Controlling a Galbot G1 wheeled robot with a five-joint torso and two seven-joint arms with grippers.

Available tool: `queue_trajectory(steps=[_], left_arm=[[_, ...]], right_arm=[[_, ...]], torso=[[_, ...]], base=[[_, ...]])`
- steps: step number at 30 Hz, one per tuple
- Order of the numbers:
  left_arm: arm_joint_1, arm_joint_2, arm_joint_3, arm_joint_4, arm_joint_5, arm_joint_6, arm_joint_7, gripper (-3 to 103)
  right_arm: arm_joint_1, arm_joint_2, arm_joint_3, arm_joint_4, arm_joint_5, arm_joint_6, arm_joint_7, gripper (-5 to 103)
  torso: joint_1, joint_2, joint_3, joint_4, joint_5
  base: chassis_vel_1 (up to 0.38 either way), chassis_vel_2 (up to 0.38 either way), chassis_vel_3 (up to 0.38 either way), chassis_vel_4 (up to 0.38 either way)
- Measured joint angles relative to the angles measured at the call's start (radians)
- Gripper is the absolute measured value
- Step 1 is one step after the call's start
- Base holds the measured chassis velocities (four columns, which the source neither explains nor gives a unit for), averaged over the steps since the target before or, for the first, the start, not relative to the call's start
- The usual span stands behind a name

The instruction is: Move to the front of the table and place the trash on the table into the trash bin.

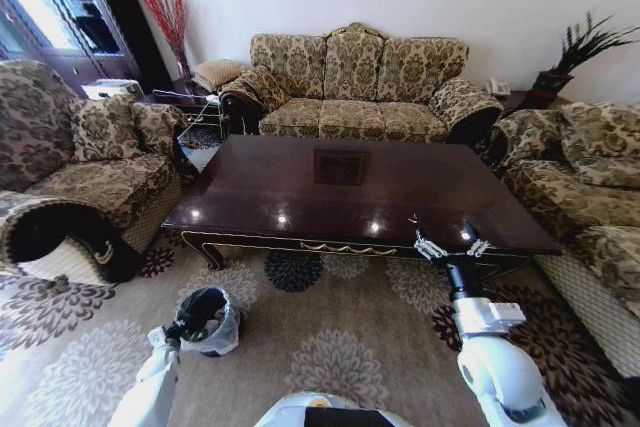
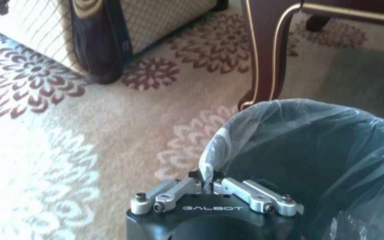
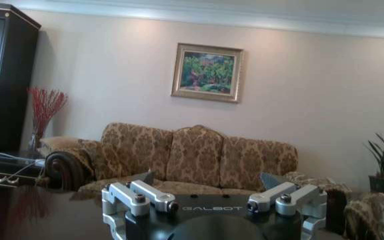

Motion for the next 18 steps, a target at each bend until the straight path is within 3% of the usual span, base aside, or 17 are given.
queue_trajectory(steps=[4,6,12,14,18], left_arm=[[0.031,-0.005,-0.004,-0.020,-0.005,-0.007,0.008,15],[0.051,-0.013,-0.006,-0.028,-0.002,-0.021,0.015,26],[0.096,-0.023,-0.017,-0.083,-0.025,-0.024,0.019,42],[0.115,-0.022,-0.027,-0.119,-0.045,-0.024,0.020,53],[0.131,-0.023,-0.045,-0.154,-0.026,-0.018,0.014,64]], right_arm=[[-0.002,-0.004,-0.001,0.001,0.000,-0.001,0.001,100],[-0.004,-0.009,-0.001,0.007,0.001,-0.002,0.002,100],[-0.006,-0.020,-0.001,0.030,0.010,-0.015,0.009,100],[-0.009,-0.026,0.000,0.042,0.014,-0.019,0.012,100],[-0.014,-0.031,0.002,0.048,0.015,-0.019,0.013,100]], torso=[[0.000,0.000,0.000,0.0002,0.0016],[0.000,0.000,0.000,-0.0003,-0.0005],[0.000,0.000,0.000,-0.0003,-0.0004],[0.000,0.000,0.000,-0.0003,0.0002],[0.000,0.000,0.000,-0.0004,-0.0001]], base=[[0.000,0.000,0.000,0.000],[0.000,0.000,0.000,0.000],[0.000,0.000,0.000,0.000],[0.000,0.000,0.000,0.000],[0.000,0.000,0.000,0.000]])
